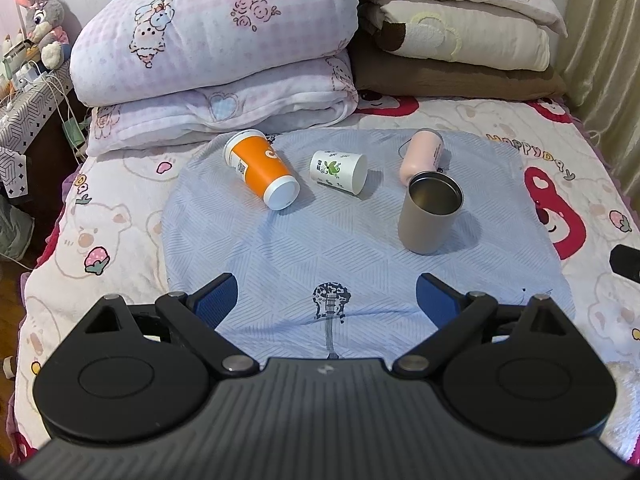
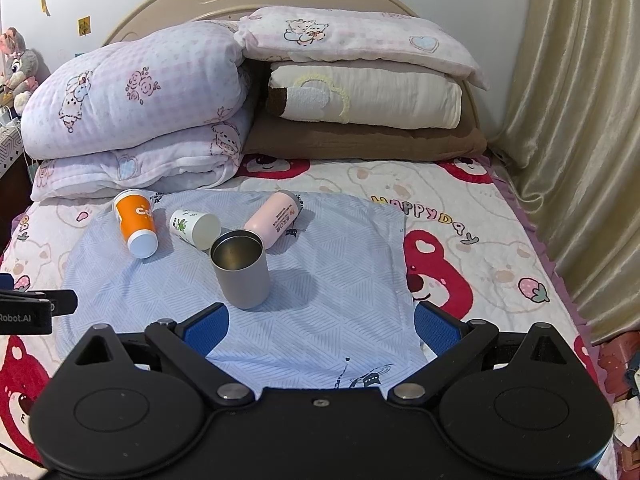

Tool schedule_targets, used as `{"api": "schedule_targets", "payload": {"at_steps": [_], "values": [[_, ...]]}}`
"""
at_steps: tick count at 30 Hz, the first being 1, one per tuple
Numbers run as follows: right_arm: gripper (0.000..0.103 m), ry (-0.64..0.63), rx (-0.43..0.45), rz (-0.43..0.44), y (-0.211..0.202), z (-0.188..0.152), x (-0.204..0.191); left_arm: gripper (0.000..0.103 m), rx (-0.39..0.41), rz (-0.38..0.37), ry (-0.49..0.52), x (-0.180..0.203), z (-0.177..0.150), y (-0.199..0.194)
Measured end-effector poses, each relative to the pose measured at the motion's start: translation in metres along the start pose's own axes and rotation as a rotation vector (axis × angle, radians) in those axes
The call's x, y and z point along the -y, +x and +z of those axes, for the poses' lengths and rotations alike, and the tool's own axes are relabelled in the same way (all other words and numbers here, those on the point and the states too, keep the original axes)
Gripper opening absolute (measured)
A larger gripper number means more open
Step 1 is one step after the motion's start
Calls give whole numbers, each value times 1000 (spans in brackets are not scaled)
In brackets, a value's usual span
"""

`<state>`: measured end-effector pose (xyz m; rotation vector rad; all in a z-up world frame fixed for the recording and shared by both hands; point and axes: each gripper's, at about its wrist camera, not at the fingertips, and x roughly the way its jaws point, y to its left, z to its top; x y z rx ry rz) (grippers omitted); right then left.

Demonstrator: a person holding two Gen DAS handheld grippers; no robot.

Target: Flip cup upright

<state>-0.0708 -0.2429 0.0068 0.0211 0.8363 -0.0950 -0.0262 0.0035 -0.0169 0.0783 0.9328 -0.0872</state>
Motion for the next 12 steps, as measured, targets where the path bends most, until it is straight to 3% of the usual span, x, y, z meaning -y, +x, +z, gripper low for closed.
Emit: {"api": "schedule_targets", "payload": {"at_steps": [12], "values": [[101, -7, 2, -2, 0, 1, 2, 97, 1, 8, -4, -2, -1, -1]]}}
